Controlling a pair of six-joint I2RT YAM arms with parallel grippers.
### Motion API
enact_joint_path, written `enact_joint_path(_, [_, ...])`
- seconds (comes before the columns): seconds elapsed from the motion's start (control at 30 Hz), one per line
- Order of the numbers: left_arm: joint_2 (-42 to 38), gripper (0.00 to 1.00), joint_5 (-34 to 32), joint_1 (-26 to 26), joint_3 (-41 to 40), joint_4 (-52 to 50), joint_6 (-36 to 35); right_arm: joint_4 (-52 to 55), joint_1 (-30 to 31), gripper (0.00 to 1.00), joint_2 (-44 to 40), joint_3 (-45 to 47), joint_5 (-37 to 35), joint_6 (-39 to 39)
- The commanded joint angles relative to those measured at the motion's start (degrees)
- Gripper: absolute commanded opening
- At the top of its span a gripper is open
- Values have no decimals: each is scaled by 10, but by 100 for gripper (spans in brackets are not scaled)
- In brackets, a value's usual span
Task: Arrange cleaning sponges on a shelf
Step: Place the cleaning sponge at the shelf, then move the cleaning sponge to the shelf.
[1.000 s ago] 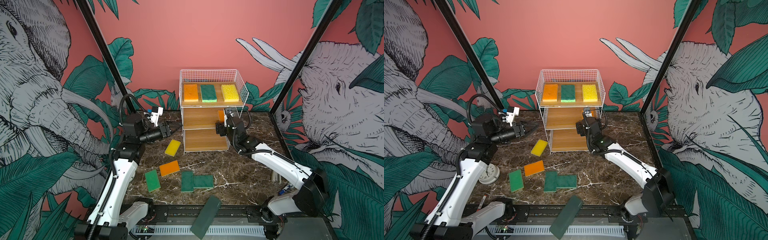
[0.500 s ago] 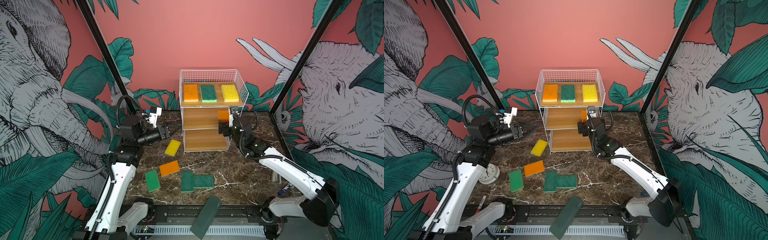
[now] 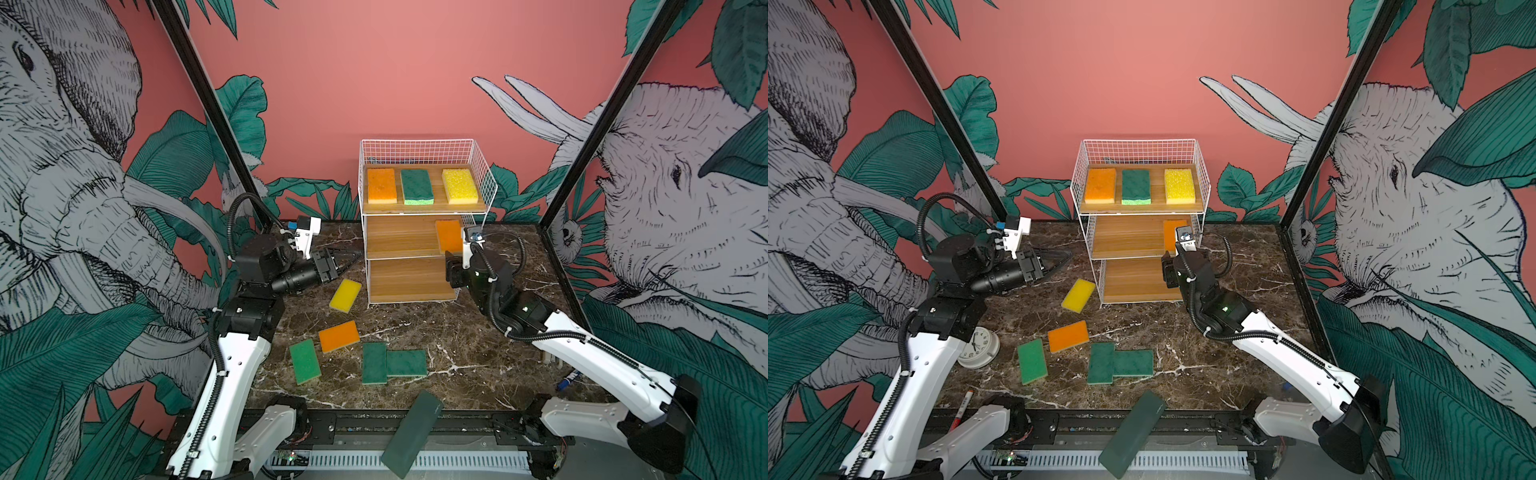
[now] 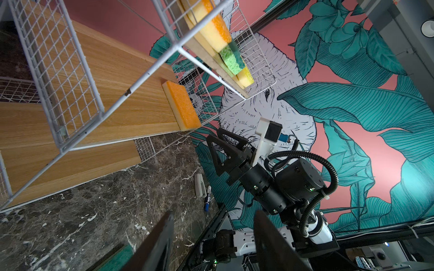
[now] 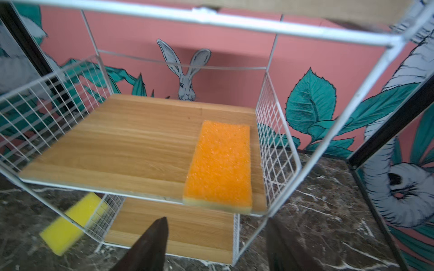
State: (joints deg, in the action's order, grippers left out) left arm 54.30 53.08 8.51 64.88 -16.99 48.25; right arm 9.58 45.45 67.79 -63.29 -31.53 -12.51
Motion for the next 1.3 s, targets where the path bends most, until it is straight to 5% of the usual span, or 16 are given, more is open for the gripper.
enact_joint_path(0.0, [-14,56,-5,-3,15,-13,4,11,0,53,-8,0,-20,-10])
enact_joint_path(1.27, [0,56,-10,-4,15,-27,-21,-24,-66,49,93,-46,33,-1])
